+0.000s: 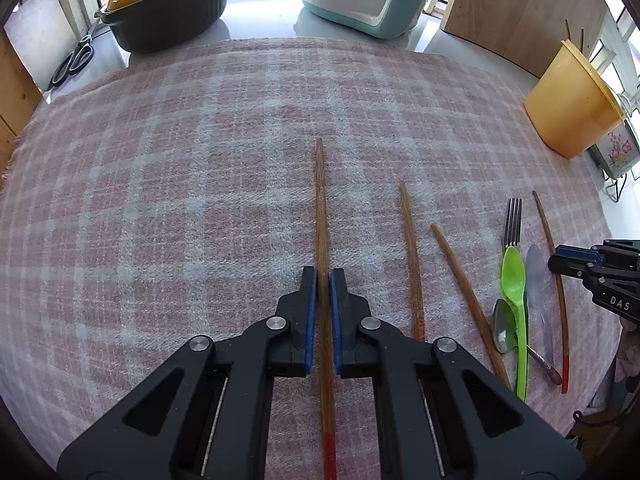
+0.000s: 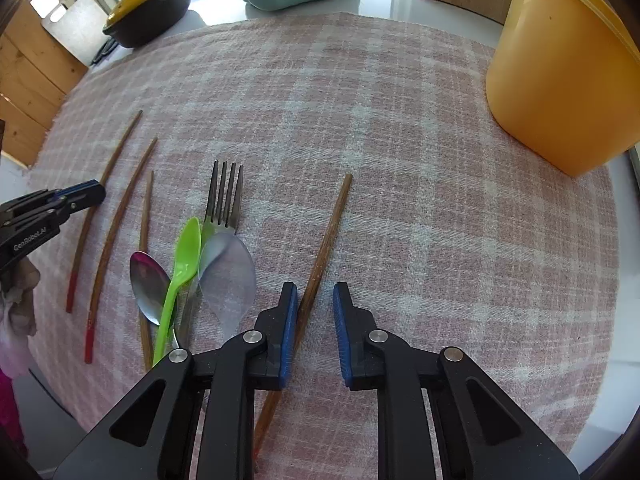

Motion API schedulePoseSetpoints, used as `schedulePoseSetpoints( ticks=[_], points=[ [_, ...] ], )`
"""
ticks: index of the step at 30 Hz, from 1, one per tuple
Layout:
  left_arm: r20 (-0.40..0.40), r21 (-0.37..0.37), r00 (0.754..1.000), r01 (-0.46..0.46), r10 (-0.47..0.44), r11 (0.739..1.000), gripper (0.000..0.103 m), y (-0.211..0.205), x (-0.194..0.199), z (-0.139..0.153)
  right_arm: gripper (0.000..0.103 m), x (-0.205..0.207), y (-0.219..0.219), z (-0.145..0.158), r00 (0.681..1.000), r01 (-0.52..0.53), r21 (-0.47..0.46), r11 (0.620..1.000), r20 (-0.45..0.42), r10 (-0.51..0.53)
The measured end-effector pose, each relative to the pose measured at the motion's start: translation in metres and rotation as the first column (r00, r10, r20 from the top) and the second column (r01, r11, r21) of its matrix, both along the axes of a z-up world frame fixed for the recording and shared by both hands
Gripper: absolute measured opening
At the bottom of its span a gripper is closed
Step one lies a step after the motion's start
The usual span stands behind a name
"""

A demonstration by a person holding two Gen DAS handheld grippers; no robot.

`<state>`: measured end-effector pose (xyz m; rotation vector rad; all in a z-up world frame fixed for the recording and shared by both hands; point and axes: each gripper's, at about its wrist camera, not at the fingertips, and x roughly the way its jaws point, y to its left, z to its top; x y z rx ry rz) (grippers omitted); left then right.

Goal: Organize utensils
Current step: 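Close the left tool on a chopstick while the right tool grasps another chopstick, then carry the left tool's chopstick to the yellow bin while the right tool carries its chopstick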

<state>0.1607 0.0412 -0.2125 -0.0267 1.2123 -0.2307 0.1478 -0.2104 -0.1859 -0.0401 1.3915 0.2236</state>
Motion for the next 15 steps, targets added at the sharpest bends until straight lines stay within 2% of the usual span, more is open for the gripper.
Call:
schedulePoseSetpoints(
  ticks=[2,9,15],
  points=[
    [0.005,0.001,1.0,-0.002,0.002,1.0,0.005,0.0,0.0,0.0,0.007,0.001,-0.003,-0.001,1.0,0.003,0.01,1.0,-0.003,-0.003],
    [0.007,-0.034,1.0,-0.03,0.03,0.999,0.004,0.005,-0.001,0.001,0.006,0.0,-0.011,0.0,1.0,0.025,0.057,0.998,-0.013,-0.025],
    [0.036,-0.059,0.998,-0.046,0.048,0.997,0.004,0.01,-0.011,0.013,0.006,-0.005,-0.019,0.014,0.999,0.035,0.085,0.996,0.021,-0.037]
  ],
)
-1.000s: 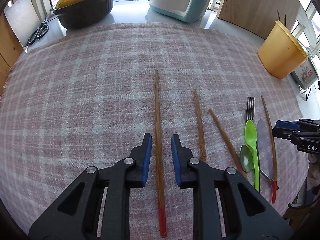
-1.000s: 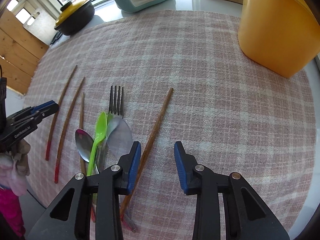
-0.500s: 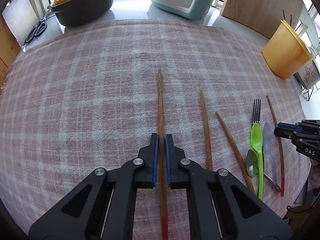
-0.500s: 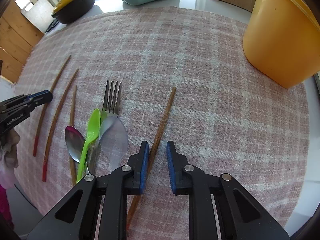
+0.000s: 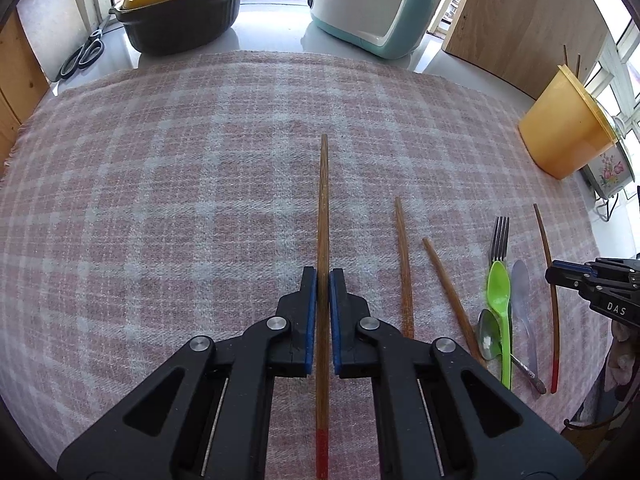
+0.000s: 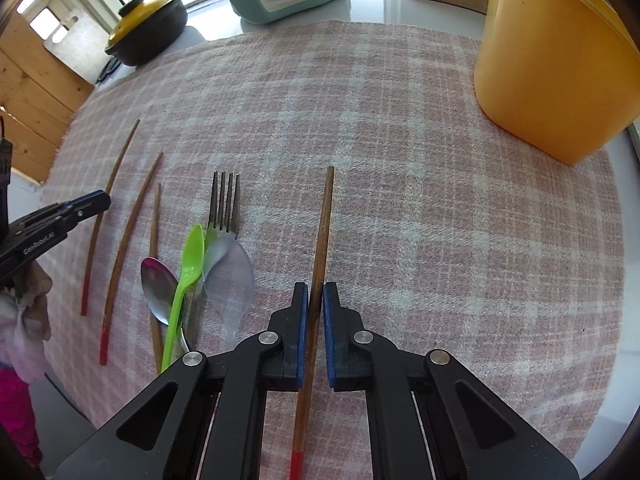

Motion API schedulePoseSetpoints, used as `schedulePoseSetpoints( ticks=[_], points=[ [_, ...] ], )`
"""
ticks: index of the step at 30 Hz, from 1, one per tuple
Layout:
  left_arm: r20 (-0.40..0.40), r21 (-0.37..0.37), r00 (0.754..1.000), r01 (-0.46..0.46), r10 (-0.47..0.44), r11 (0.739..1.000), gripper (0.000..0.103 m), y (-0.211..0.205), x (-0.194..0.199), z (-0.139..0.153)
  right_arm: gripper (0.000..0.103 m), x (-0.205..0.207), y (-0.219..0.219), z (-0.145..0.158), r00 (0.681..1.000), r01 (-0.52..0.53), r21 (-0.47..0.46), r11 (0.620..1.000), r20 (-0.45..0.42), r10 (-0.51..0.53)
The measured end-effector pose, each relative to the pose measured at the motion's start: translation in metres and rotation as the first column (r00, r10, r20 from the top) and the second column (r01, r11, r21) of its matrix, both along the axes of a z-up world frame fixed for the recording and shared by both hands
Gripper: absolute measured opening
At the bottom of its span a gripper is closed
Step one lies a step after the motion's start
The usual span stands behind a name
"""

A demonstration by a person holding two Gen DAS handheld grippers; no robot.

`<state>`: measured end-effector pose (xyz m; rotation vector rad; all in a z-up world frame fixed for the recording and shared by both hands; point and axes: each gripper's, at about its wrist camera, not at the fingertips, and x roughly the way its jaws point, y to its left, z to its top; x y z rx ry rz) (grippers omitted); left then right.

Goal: Organize utensils
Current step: 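Carry the left tool's chopstick to the yellow bin while the right tool carries its chopstick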

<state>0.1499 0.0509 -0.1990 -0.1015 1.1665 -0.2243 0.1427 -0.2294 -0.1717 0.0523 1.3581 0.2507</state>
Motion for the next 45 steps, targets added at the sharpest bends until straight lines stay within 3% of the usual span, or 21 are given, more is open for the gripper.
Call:
schedulePoseSetpoints(
  ticks=[11,24,45],
  points=[
    [0.081,-0.04,0.997,0.017,-0.014,0.999,0.004,-0.009,-0.013,0.039,0.005,-0.011,-0.012,0.035,0.992,0.013,0.017,1.0,0.125,-0.015],
    [0.179,-0.065,0.979,0.105,-0.092,0.992,0.004,-0.047,-0.015,0.088,0.005,-0.022,-0.035,0.073,0.967,0.05,0.023,0.998,0.25,-0.054],
    [0.313,-0.145,0.931,0.241,-0.186,0.96,0.004,-0.121,-0.002,0.152,0.005,-0.019,-0.092,0.149,0.879,0.156,0.046,0.987,0.45,-0.16]
  ],
)
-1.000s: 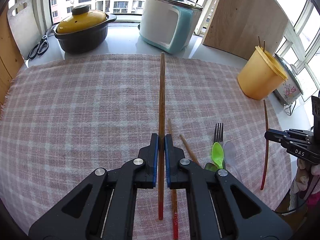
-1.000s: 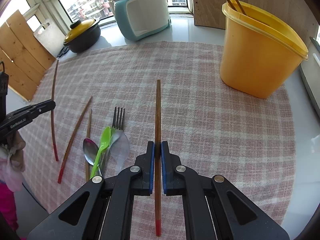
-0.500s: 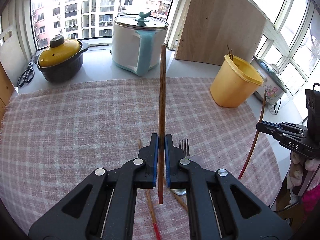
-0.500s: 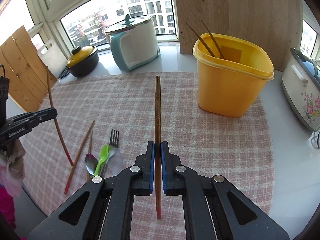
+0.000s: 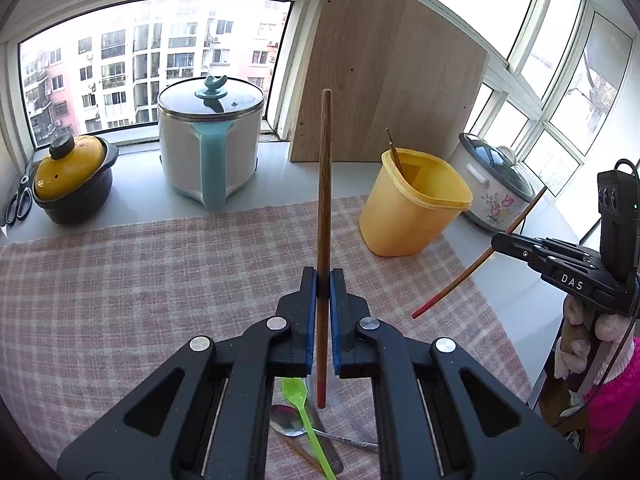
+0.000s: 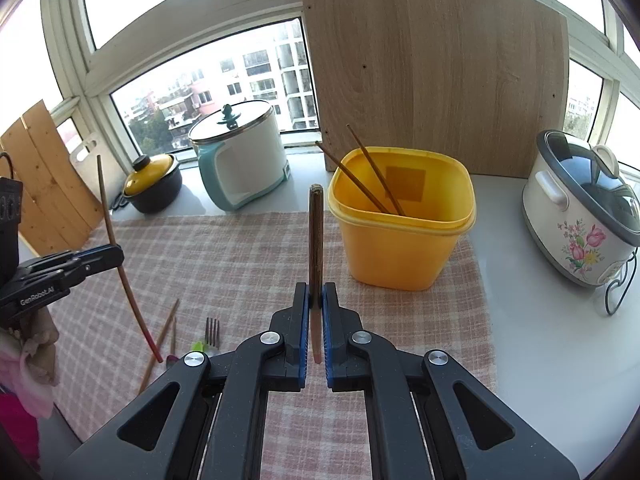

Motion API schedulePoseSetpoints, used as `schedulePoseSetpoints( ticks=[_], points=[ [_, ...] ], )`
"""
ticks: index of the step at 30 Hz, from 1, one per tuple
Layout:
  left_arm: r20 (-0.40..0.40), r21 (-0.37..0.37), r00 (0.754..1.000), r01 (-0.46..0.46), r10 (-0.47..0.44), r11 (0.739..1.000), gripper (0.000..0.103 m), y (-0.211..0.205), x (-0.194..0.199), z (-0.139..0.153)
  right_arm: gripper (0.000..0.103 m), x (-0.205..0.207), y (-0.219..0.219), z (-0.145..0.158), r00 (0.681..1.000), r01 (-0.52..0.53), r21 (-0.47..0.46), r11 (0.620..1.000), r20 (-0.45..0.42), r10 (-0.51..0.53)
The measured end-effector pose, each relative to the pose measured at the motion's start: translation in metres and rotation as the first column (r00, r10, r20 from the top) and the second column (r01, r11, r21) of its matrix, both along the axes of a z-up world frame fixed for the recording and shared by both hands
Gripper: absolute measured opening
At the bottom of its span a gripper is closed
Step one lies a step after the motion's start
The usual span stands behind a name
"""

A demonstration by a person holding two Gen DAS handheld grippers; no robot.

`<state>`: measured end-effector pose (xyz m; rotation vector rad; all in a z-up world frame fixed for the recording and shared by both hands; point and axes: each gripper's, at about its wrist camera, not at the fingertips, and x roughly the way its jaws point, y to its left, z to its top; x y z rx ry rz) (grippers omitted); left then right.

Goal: Organize utensils
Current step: 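Carry the left tool's chopstick to the yellow bin while the right tool carries its chopstick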

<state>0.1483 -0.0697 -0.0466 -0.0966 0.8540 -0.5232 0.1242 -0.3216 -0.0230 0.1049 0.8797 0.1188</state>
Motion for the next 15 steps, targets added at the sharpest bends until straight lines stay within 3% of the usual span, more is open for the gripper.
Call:
schedulePoseSetpoints(
  ticks=[15],
  points=[
    [0.099,-0.059,0.993,0.071,-0.065,0.996,0.004,-0.067,0.041,0.047,0.005,0.012,-0.047,0.056,0.989,0.074,-0.015,0.997,0.13,-0.072]
  ],
)
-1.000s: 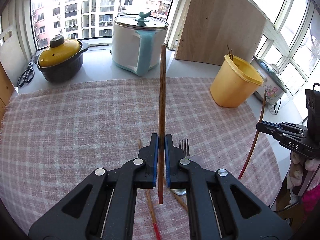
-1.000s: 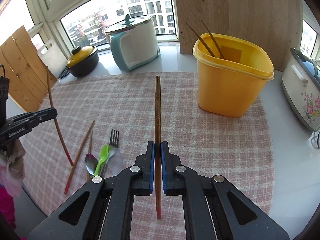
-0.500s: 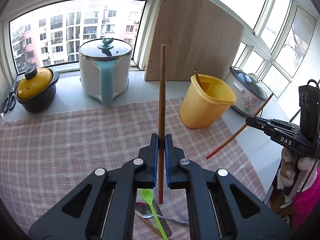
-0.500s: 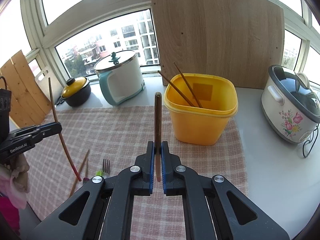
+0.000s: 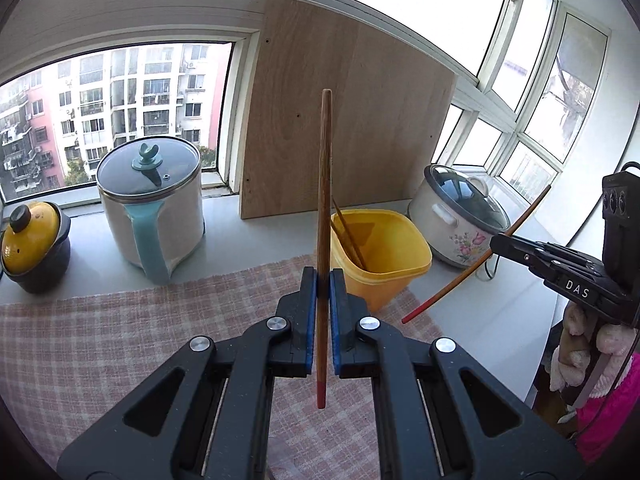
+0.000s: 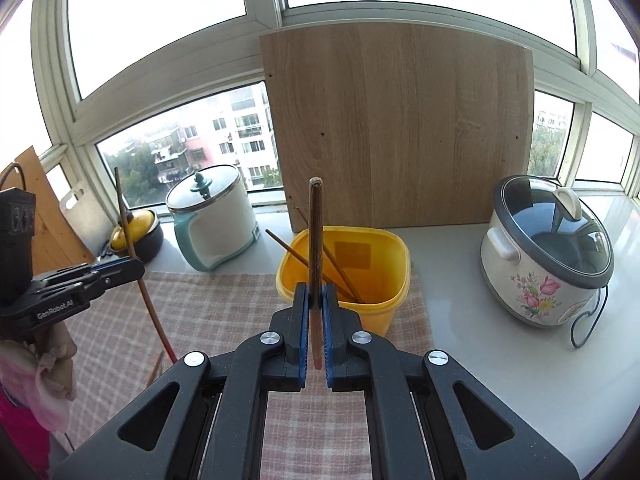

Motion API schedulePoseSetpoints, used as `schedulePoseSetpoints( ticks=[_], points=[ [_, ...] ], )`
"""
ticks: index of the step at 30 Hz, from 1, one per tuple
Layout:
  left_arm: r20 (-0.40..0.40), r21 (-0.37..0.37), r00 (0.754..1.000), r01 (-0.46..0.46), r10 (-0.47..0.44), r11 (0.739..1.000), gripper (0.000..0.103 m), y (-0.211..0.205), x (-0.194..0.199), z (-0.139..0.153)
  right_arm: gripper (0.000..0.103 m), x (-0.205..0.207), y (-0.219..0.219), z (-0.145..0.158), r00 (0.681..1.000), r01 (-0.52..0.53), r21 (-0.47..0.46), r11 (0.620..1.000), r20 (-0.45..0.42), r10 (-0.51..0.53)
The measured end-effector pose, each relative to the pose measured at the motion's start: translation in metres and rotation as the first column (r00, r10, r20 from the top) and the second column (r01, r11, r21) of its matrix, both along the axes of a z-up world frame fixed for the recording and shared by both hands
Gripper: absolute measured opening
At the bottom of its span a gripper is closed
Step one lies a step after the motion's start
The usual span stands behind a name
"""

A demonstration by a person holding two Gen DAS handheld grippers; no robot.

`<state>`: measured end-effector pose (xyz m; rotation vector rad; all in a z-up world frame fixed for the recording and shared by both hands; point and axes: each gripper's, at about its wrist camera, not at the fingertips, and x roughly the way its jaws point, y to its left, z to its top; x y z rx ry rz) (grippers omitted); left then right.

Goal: Organize utensils
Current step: 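Carry the left tool's chopstick to the yellow bin while the right tool carries its chopstick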

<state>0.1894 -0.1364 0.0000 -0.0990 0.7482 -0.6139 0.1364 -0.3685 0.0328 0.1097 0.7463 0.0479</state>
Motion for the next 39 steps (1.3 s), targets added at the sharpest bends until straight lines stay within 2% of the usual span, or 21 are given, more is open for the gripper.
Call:
schedulePoseSetpoints(
  ticks=[5,12,20,30,39],
  points=[
    [0.027,-0.028,1.0,0.009,-0.009,1.0,0.004,-0.02,0.014,0.012,0.005,0.008,-0.01,0.011,0.999,0.015,-0.019,1.0,0.032,-0.015],
    [0.021,-0.071,1.0,-0.002,0.003,0.997,0.004,-0.041,0.034,0.016,0.005,0.019,-0.022,0.024,0.997,0.038,-0.015,0.999,0.06,-0.037],
    [0.039,-0.088,0.999,-0.018,0.022,0.996,0.004,-0.061,0.051,0.023,0.005,0.027,-0.032,0.035,0.994,0.057,-0.01,0.998,0.096,-0.056],
    [0.063,-0.089,0.996,-0.058,0.063,0.994,0.004,-0.087,0.073,0.022,0.005,0.043,-0.052,0.022,0.992,0.096,0.029,0.995,0.075,-0.097],
    [0.042,-0.051,0.997,-0.058,0.06,0.997,0.004,-0.098,0.081,0.002,0.005,0.053,-0.057,0.0,0.995,0.099,0.023,0.995,0.022,-0.1]
  ],
)
